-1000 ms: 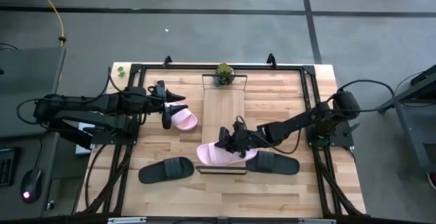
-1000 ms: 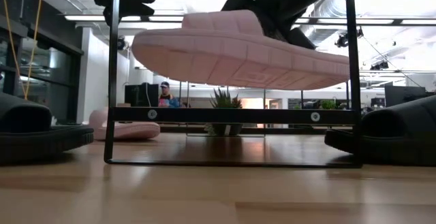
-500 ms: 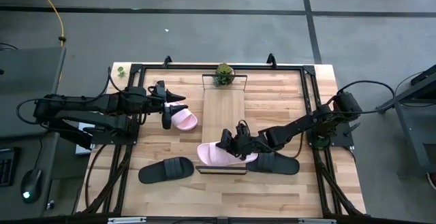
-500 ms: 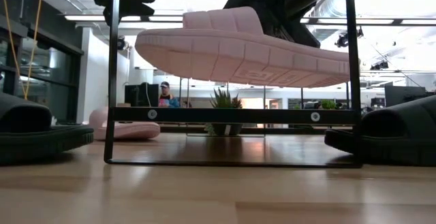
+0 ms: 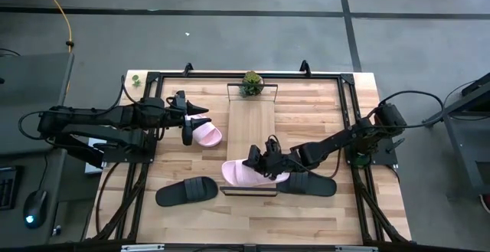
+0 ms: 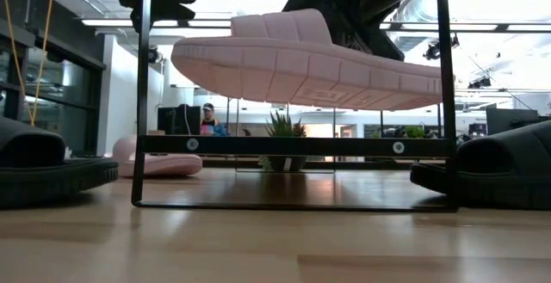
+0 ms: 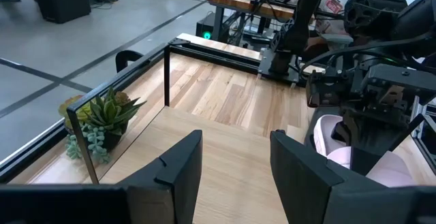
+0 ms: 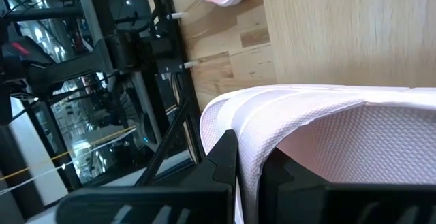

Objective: Pick and place slides into the shelf
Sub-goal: Put the right pink slide on the shelf

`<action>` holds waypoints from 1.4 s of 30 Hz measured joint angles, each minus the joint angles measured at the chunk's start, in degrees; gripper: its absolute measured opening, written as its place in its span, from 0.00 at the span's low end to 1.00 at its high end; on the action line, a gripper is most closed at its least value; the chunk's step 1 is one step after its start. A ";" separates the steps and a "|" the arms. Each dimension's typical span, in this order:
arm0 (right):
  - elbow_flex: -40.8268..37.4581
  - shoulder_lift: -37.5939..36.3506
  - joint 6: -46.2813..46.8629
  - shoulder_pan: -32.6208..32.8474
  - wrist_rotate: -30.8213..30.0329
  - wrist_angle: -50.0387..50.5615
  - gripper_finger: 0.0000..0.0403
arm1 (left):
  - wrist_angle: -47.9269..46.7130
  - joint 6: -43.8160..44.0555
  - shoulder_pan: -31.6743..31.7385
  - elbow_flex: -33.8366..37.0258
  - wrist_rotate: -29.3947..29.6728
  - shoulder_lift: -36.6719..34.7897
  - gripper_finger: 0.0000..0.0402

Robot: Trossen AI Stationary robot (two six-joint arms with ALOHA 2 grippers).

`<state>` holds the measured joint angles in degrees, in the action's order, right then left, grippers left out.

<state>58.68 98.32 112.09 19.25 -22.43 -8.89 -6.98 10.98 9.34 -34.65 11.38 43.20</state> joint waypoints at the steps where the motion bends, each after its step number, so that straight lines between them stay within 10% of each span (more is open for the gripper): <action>1: 0.00 0.19 0.06 0.00 -0.06 -0.12 0.02 | 0.00 0.00 0.02 0.00 0.01 0.00 0.39; 42: 0.10 4.20 -0.03 0.04 8.06 -5.18 0.02 | -0.94 0.17 0.01 0.00 -0.03 0.02 0.39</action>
<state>58.78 102.52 112.07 19.28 -14.37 -14.07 -7.92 11.16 9.35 -34.65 11.35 43.22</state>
